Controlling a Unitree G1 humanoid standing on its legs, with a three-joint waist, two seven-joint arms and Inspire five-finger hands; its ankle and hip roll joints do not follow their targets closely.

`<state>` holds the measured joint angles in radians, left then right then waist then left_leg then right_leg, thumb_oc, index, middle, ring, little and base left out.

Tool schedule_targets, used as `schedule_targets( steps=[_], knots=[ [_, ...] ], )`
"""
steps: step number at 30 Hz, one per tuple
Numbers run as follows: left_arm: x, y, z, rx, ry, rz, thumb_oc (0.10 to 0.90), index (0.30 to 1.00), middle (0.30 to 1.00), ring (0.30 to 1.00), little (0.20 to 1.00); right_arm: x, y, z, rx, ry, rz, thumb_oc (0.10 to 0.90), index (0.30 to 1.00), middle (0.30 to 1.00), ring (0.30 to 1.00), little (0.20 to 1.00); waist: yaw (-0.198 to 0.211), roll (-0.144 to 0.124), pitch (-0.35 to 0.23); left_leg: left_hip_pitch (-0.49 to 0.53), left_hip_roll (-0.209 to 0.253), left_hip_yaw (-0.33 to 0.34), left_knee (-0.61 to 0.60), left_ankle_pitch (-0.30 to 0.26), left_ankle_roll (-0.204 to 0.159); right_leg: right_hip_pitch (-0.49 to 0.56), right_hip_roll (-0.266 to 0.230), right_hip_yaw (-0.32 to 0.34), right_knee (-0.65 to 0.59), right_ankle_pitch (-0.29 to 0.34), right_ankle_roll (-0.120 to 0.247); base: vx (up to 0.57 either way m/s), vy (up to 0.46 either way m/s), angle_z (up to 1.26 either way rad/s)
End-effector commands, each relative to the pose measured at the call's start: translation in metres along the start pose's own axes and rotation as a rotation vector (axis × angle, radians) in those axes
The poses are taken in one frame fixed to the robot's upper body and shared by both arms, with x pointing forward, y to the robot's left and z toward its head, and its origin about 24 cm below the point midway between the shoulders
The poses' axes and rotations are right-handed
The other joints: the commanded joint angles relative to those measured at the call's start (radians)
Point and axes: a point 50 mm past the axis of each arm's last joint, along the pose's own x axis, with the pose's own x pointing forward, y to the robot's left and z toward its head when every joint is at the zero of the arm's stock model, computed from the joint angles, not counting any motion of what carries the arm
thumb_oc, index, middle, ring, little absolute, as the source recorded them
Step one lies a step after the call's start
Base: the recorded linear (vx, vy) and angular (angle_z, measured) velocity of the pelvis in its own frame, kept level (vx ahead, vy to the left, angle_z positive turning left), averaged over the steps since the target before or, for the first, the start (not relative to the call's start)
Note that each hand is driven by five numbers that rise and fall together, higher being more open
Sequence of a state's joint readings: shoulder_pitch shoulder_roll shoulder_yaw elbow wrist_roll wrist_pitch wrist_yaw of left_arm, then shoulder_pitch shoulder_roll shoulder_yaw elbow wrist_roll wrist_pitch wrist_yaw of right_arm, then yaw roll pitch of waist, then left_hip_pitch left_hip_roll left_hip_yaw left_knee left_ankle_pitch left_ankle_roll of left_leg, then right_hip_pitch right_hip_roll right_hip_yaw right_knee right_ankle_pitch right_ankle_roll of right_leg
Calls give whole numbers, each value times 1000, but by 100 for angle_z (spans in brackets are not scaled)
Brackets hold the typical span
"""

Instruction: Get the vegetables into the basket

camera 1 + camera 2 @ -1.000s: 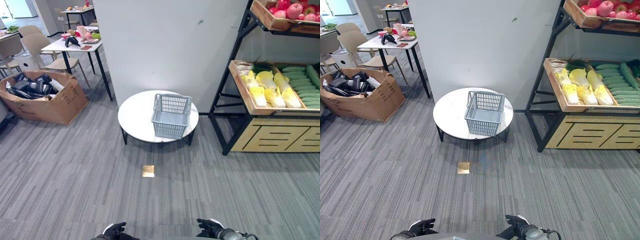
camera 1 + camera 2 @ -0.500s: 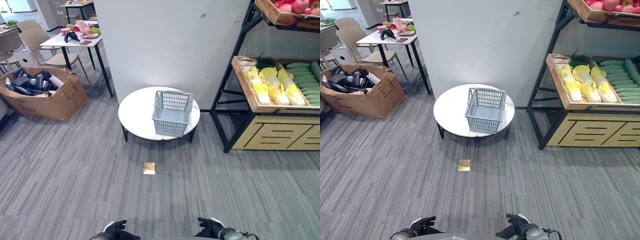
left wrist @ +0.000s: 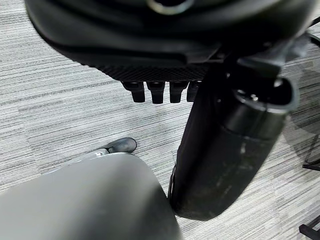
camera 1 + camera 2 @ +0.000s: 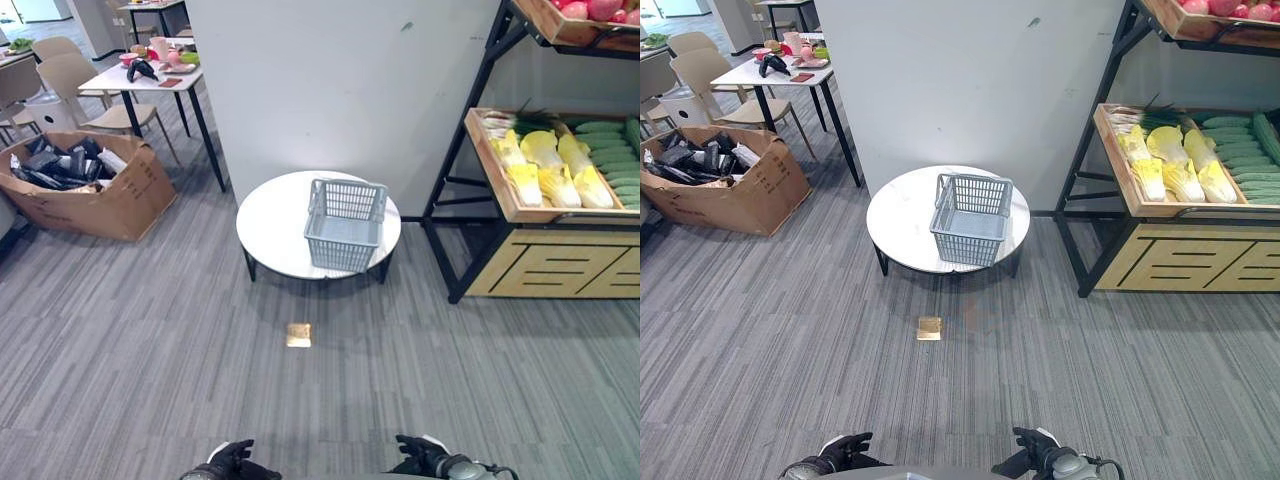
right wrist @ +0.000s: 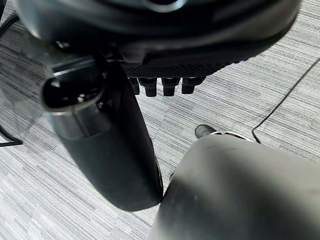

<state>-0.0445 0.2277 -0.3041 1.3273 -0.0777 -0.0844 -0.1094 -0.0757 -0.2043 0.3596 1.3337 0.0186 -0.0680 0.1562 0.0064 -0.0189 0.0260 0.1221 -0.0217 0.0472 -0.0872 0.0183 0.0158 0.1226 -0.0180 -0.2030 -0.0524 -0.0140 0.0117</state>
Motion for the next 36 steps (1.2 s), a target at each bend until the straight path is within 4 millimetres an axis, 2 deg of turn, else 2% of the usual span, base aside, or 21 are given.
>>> schedule_targets(
  steps=[1, 12, 19, 23, 34, 35, 36],
  knots=[
    [1, -12, -5, 72, 49, -42, 900, 1000, 1000, 1000, 1000, -2, 6, -20, -46, 96, 47, 900, 1000, 1000, 1000, 1000, 4, -30, -13, -5, 18, 47, 0, -33, -48, -23, -119, -6, -35, 109, 144, 0, 0, 0],
    [1, -8, -4, 72, 46, -33, 900, 1000, 1000, 1000, 1000, -2, 1, -18, -55, 94, 34, 900, 1000, 1000, 1000, 1000, 7, -37, -1, -10, -5, 43, 0, -44, -27, -36, -145, 5, -25, 129, 159, 22, 66, -2],
    [1, -1, -2, 46, 29, -7, 900, 1000, 1000, 1000, 1000, -2, -4, -12, -6, 63, 12, 900, 1000, 1000, 1000, 1000, 6, -44, 28, 1, -26, 52, 0, -51, 4, -92, -176, 40, 93, 136, 174, 13, 103, -16],
    [1, 4, 3, 67, 14, 5, 900, 1000, 1000, 1000, 1000, -2, -8, -5, 3, 38, 0, 900, 1000, 1000, 1000, 1000, 4, -50, 54, -1, -32, 51, 0, -45, 11, -132, -189, 46, 162, 185, 192, 0, 71, -8],
    [0, 6, 0, 69, 23, 12, 900, 1000, 1000, 1000, 1000, -1, -5, -6, 2, 37, 11, 900, 1000, 1000, 1000, 1000, 9, -60, 52, -7, -40, 50, 5, -53, 12, -117, -206, 31, 126, 205, 195, 41, 21, 2],
    [0, 7, 1, 65, 18, 14, 900, 1000, 1000, 1000, 1000, -1, -6, -4, 8, 27, 7, 900, 1000, 1000, 1000, 1000, 14, -63, 52, -2, -46, 51, 13, -64, 18, -119, -215, 26, 144, 210, 199, 45, 83, -9],
    [0, 7, 3, 68, 13, 14, 900, 1000, 1000, 1000, 1000, -1, -7, 0, 29, 5, 5, 900, 1000, 1000, 1000, 1000, 17, -59, 61, 3, -51, 52, 34, -77, 33, -141, -227, 32, 229, 223, 201, 44, 84, -8]
  ],
)
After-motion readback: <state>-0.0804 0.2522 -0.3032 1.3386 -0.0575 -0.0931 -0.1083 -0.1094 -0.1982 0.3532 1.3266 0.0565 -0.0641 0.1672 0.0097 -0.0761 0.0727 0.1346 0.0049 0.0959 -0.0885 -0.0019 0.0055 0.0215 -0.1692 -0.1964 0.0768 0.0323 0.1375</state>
